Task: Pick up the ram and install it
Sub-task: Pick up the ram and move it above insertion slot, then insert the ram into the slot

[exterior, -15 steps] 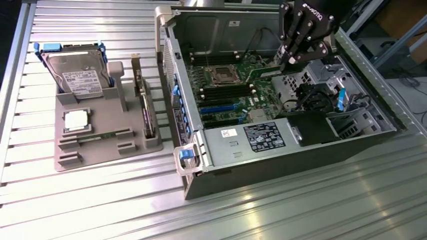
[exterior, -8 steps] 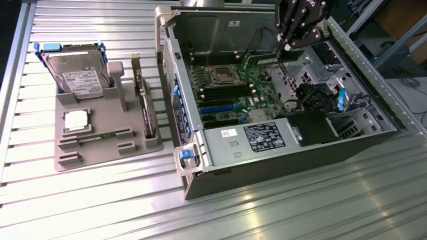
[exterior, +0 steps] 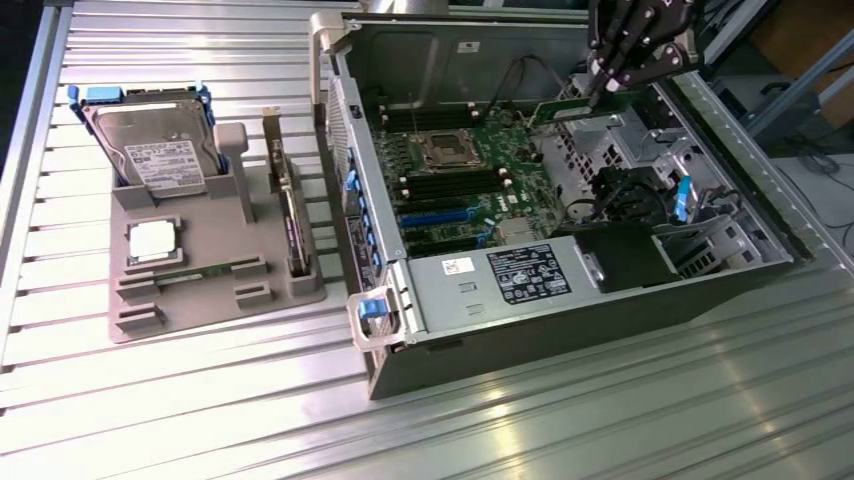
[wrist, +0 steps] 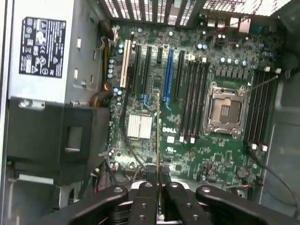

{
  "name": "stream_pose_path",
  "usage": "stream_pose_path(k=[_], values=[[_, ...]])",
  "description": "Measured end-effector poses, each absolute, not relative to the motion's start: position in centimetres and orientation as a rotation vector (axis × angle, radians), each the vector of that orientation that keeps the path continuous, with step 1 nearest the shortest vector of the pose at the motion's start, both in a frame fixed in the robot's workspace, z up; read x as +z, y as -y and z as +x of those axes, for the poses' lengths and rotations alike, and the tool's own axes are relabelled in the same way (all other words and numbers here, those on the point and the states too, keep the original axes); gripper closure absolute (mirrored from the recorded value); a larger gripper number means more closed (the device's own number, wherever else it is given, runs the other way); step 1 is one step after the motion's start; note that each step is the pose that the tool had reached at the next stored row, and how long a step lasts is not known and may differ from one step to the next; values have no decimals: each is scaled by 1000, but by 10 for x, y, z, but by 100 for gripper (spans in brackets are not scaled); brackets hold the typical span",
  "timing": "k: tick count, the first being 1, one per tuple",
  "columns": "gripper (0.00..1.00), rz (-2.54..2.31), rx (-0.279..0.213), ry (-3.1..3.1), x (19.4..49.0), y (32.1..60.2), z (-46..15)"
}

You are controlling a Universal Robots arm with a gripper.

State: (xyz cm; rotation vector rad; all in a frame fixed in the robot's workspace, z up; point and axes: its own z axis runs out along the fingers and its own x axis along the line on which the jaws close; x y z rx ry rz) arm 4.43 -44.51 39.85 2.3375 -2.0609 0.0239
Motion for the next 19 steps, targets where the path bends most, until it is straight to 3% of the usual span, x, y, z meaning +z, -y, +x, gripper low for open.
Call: stream_pose_path(k=[3, 19], values=[[87, 2336, 26, 2060, 398, 432, 52], [87, 2332, 25, 2066, 398, 432, 52]])
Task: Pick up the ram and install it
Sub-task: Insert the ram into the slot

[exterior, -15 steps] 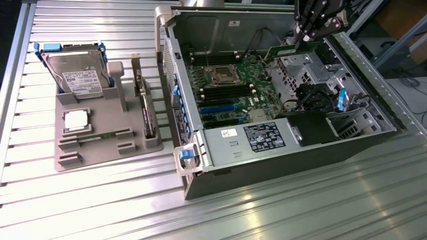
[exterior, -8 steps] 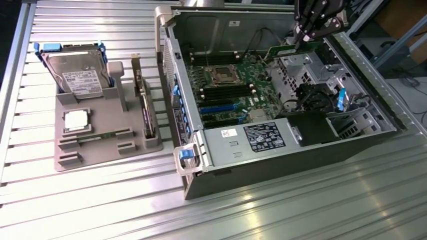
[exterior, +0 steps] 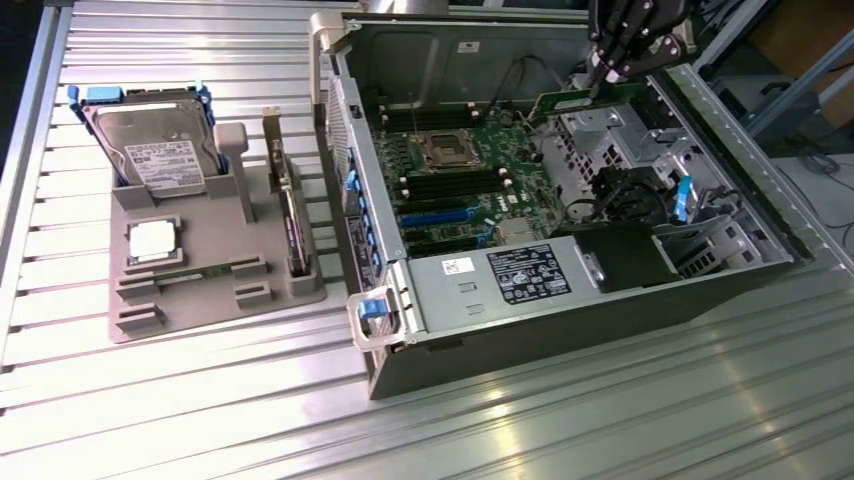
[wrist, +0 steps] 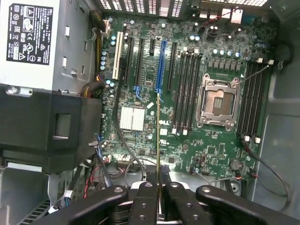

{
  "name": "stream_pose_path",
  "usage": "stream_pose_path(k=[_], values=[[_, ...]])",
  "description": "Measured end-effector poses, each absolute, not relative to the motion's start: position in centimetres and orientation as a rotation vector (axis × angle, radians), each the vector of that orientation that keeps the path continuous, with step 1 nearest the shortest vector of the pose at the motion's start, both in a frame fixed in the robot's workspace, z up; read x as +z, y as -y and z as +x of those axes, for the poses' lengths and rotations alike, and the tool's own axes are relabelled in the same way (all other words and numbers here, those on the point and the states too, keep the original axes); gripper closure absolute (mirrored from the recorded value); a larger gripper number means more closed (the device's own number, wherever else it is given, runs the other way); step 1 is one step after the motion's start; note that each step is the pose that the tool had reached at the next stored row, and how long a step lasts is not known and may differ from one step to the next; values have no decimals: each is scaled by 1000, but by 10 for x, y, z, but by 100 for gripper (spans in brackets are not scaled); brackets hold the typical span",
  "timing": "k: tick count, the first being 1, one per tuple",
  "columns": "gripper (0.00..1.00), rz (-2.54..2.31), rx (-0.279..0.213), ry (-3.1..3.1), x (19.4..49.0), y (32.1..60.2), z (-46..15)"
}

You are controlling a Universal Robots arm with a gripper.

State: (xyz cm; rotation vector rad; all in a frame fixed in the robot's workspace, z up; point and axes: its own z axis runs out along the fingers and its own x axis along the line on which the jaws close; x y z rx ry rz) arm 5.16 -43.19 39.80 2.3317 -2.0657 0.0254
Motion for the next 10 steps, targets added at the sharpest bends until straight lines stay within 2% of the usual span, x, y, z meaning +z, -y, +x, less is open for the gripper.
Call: stream_pose_path(k=[7, 10], values=[[87, 2259, 25, 2143, 384, 431, 42], [87, 2248, 25, 2154, 372, 430, 17]])
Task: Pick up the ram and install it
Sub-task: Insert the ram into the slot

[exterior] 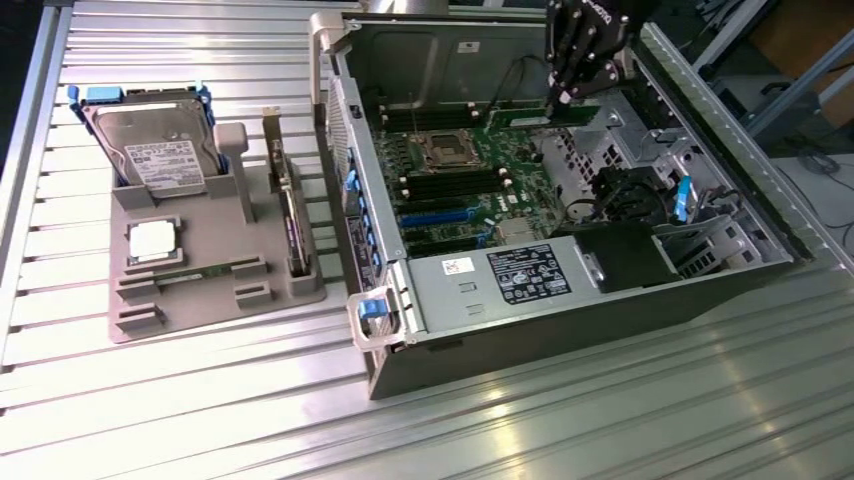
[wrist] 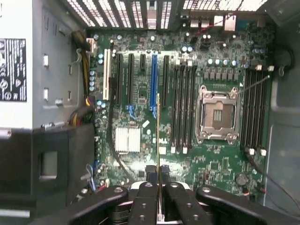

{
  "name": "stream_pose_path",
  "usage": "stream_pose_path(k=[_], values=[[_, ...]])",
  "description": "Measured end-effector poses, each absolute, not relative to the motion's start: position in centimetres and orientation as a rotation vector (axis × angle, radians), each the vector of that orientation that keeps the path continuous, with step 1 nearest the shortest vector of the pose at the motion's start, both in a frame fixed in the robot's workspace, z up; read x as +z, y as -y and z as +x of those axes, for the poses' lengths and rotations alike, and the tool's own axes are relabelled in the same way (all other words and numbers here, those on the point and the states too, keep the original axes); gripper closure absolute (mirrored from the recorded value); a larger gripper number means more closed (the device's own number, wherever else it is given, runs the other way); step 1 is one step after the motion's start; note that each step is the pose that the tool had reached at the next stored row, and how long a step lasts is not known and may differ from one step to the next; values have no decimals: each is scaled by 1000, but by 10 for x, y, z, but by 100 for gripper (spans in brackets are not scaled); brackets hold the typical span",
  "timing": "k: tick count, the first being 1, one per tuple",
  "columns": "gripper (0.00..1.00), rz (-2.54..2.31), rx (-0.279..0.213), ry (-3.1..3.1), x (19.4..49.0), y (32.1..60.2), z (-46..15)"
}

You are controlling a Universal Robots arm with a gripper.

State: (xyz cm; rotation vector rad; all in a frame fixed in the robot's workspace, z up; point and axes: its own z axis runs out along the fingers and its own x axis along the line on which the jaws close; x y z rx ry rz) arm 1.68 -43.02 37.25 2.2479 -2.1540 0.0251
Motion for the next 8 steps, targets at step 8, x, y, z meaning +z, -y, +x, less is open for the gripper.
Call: stream_pose_path(k=[8], values=[[87, 2242, 25, 2160, 353, 414, -4]])
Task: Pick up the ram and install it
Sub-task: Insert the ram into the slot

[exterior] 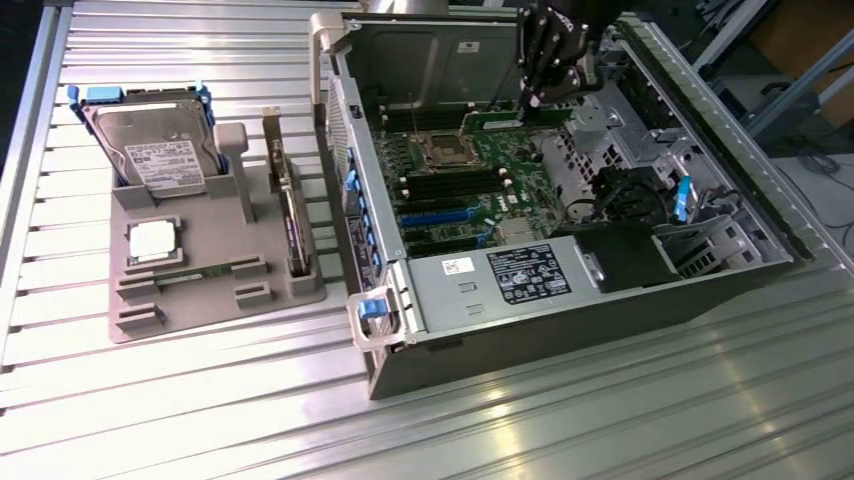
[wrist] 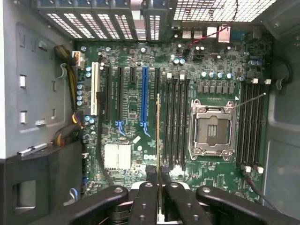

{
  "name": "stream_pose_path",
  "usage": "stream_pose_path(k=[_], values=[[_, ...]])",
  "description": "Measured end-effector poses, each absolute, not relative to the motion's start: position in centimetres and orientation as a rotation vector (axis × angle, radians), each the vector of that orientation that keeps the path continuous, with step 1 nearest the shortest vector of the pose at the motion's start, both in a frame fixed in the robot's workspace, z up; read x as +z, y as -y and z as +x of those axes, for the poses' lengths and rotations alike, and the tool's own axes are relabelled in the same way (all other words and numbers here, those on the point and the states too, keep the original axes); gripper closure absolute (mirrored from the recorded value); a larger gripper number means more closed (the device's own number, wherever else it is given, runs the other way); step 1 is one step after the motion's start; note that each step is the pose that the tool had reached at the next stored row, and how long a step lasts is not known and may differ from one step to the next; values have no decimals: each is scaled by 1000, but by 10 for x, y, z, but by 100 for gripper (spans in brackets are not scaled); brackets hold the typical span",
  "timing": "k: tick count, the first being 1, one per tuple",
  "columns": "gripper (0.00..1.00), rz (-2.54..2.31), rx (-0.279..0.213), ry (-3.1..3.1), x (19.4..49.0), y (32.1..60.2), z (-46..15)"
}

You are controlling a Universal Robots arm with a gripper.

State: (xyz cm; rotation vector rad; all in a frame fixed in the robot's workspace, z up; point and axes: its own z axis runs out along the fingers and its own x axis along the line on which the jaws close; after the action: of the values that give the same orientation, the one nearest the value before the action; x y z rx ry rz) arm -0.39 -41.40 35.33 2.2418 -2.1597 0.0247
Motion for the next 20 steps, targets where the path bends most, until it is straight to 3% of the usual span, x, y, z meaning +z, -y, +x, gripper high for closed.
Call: stream_pose_path(k=[7, 10, 20], values=[[87, 2244, 14, 2165, 331, 404, -12], [87, 2294, -91, 2212, 330, 404, -15], [87, 2286, -78, 2207, 294, 412, -19]])
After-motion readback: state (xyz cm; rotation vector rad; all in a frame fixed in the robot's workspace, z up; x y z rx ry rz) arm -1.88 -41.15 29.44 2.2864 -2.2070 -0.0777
